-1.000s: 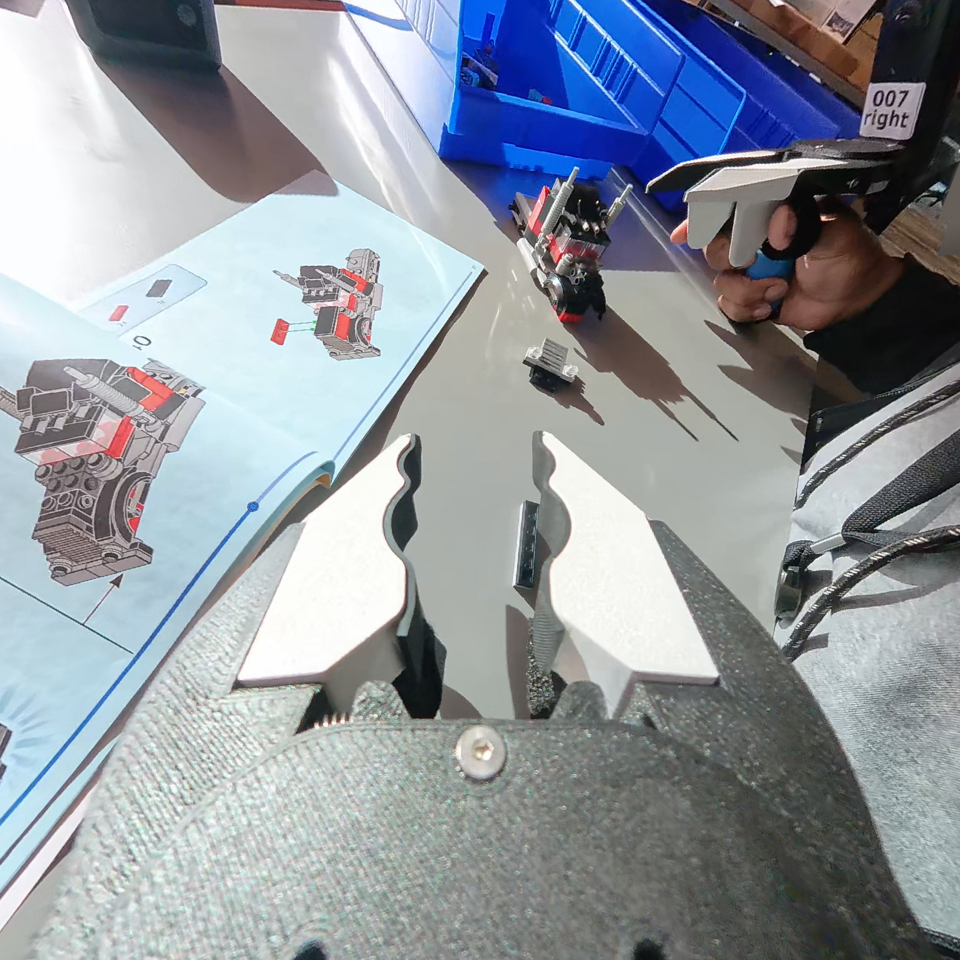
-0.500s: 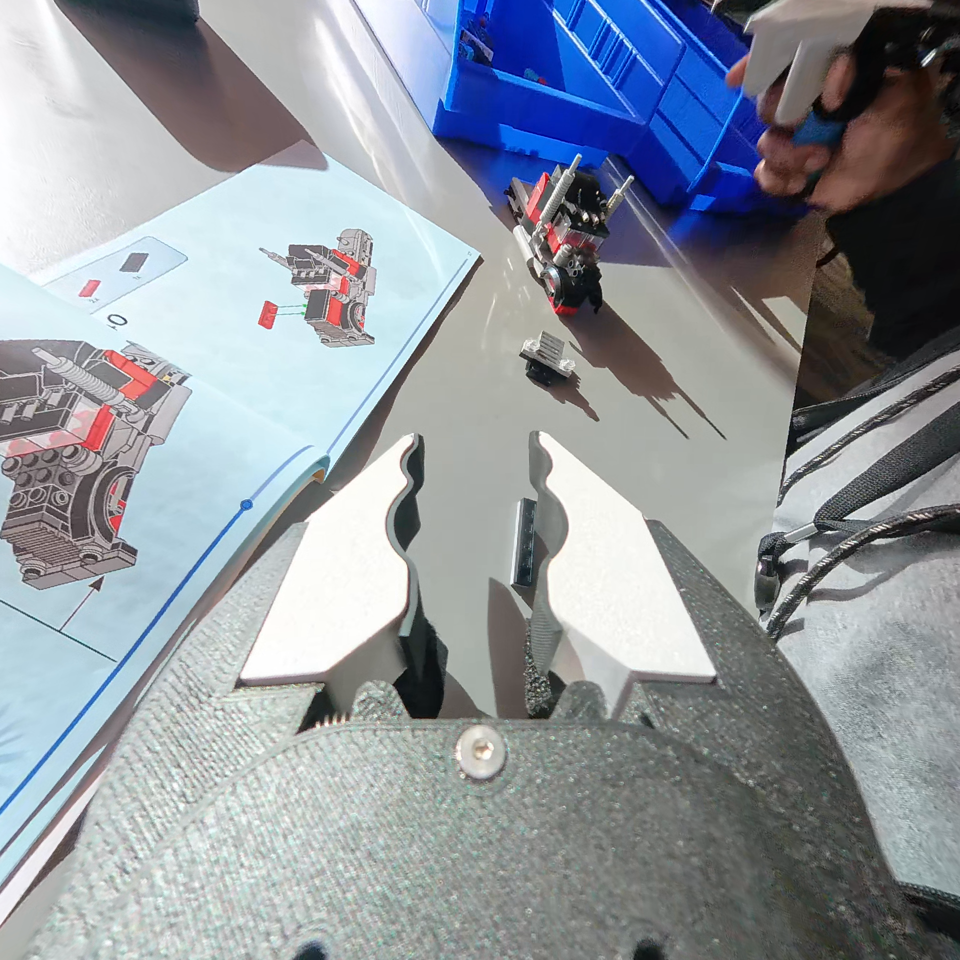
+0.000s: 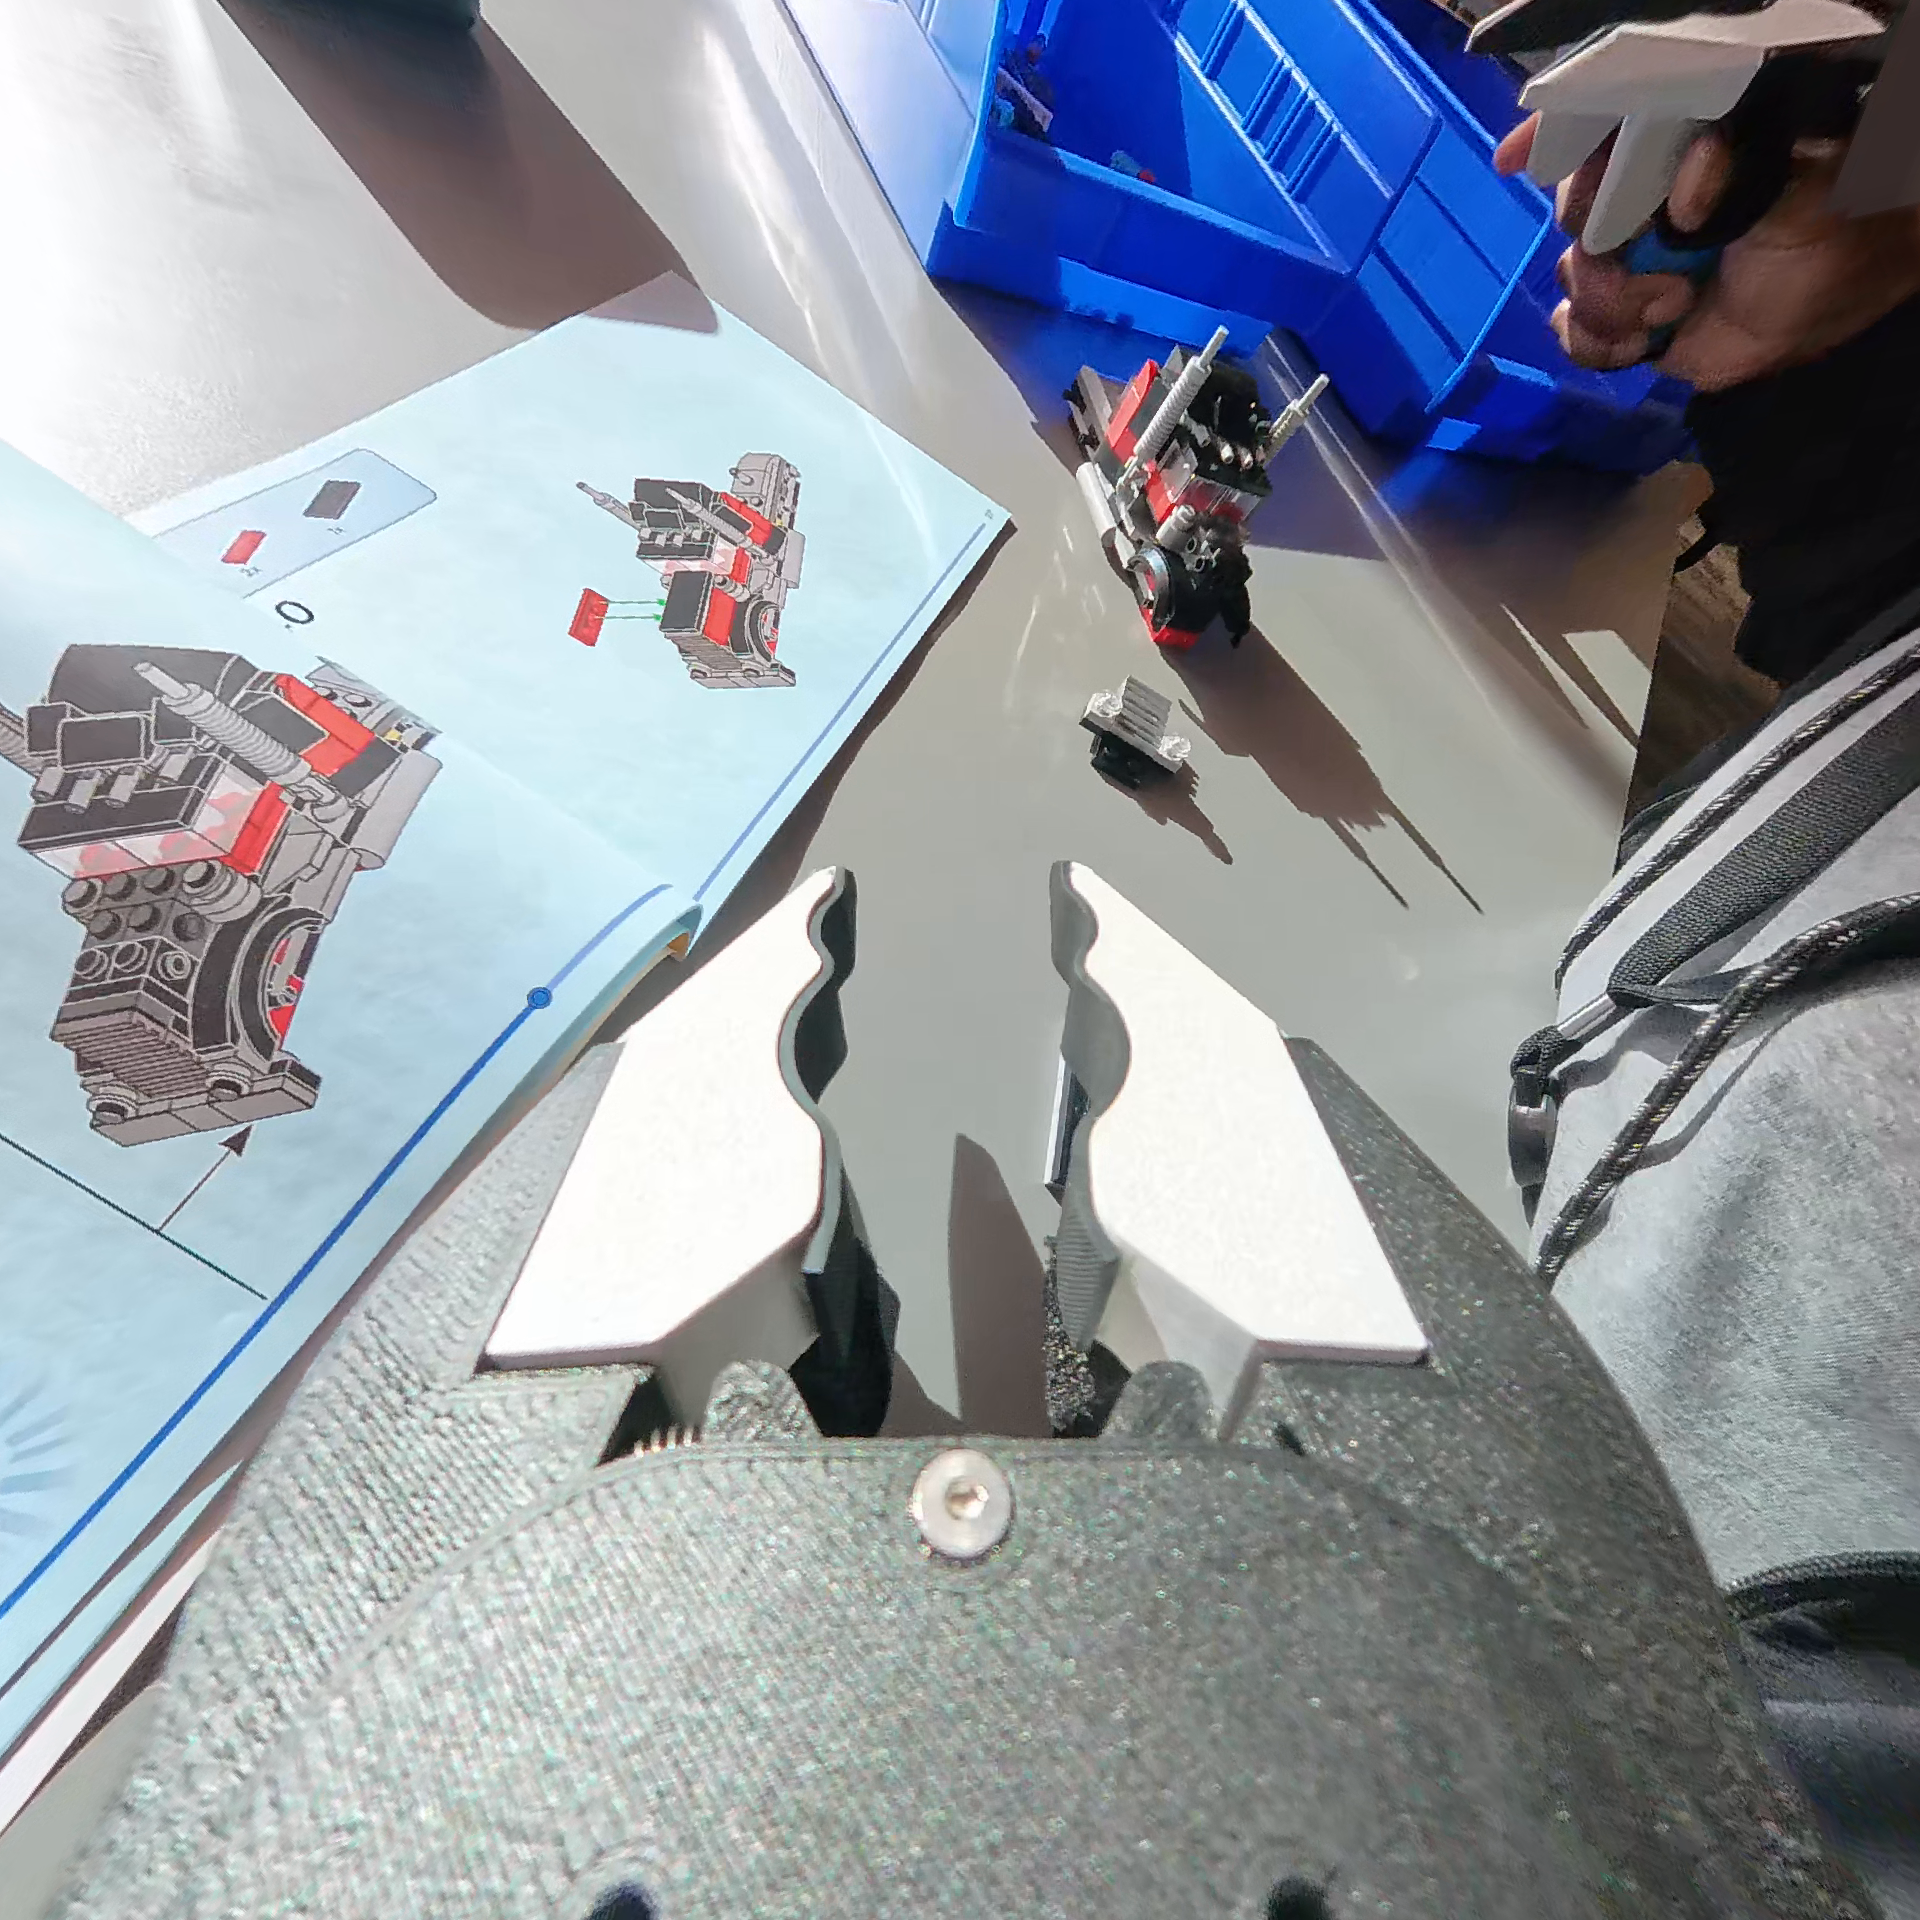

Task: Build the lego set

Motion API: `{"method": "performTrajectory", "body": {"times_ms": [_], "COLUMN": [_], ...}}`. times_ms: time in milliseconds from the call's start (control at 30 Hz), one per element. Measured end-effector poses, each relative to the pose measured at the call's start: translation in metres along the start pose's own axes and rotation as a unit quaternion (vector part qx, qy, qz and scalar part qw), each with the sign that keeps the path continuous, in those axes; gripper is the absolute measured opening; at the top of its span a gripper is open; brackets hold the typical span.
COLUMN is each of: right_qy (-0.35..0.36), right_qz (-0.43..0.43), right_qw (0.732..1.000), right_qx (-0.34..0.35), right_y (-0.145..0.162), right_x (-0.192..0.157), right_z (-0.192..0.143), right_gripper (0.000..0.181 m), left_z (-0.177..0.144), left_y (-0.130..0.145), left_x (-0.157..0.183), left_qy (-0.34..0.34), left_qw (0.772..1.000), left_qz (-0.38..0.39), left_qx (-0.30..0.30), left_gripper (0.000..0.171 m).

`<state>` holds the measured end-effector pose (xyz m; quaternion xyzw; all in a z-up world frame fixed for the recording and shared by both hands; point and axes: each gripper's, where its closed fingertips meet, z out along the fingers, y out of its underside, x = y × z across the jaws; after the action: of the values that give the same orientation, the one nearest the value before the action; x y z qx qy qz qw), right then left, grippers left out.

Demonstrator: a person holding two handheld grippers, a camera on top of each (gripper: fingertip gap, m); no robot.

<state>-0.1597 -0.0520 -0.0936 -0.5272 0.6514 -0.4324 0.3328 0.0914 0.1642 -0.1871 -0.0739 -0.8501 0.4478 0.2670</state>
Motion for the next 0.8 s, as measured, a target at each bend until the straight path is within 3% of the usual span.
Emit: {"method": "performTrajectory", "body": {"times_ms": [267,700,800], "right_qy": [-0.010,-0.033,-0.040], "right_qz": [0.032,0.061,0.058], "right_qw": [0.998,0.997,0.996], "right_qx": [0.062,0.038,0.048], "right_y": [0.002,0.072,0.072], "right_x": [-0.012,-0.027,-0.029], "right_z": [-0.012,-0.009,-0.012], "right_gripper": [0.036,0.036,0.033], "left_z": [0.002,0.007,0.006], "left_y": [0.003,0.007,0.006], "left_x": [0.001,-0.005,-0.006], "left_qy": [-0.008,-0.064,-0.069], "left_qw": [1.000,0.996,0.996], "left_qz": [0.012,0.047,0.049], "left_qx": [-0.012,-0.028,-0.026], "left_gripper": [0.037,0.037,0.037]}}
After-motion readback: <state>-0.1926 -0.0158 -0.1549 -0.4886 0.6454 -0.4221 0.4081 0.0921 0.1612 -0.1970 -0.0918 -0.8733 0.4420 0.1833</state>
